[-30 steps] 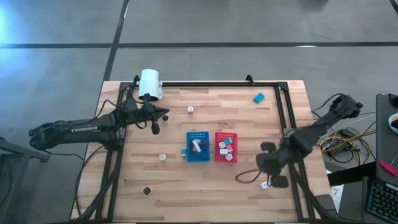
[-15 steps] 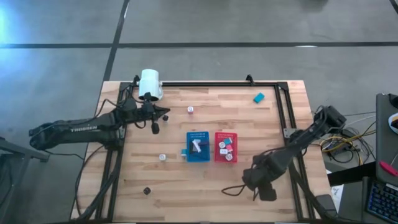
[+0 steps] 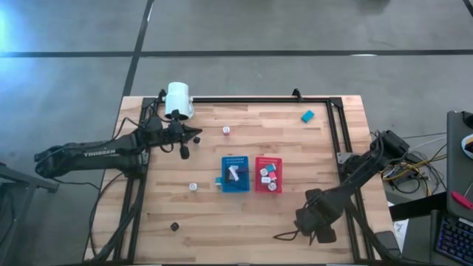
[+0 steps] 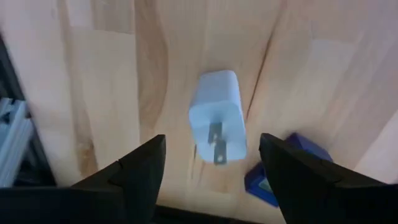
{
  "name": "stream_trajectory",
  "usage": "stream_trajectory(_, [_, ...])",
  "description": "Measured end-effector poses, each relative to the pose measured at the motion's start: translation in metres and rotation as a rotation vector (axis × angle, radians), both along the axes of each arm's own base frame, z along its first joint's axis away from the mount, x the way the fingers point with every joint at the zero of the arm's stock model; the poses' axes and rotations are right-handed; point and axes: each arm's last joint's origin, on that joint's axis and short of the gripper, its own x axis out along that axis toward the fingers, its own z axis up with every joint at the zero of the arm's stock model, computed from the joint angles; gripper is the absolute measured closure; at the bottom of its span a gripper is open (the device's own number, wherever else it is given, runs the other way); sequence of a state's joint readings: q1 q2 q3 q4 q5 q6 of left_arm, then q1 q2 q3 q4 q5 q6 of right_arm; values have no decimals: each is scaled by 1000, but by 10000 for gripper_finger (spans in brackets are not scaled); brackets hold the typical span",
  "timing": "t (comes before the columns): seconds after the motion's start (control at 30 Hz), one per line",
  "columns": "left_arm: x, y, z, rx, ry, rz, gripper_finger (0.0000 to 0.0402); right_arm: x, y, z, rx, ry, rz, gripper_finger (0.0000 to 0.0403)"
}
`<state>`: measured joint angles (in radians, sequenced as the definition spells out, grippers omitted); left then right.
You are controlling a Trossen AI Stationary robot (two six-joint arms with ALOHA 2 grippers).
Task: Sort adapters and digital timers
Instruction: Put the bottom right white charger adaptor into the red bin
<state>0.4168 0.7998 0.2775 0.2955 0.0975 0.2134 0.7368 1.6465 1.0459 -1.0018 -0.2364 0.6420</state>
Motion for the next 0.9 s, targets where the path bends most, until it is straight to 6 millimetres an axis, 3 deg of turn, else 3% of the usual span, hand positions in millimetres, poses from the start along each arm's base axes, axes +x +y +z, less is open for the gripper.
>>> stream_trajectory(0.37, [0, 0, 0, 0, 0, 0, 394, 8, 7, -29, -78, 36, 74, 152])
stream_trajectory(0.57, [0, 0, 0, 0, 0, 0, 394, 7, 9, -42, -97, 92, 93, 204])
stream_trajectory(0.73, [0, 0, 0, 0, 1, 1, 394, 4, 9, -37, -61, 106, 150, 296])
stream_trajectory(0.9, [0, 0, 0, 1, 1, 3, 394, 4, 3, -19, -25, 37, 150, 296])
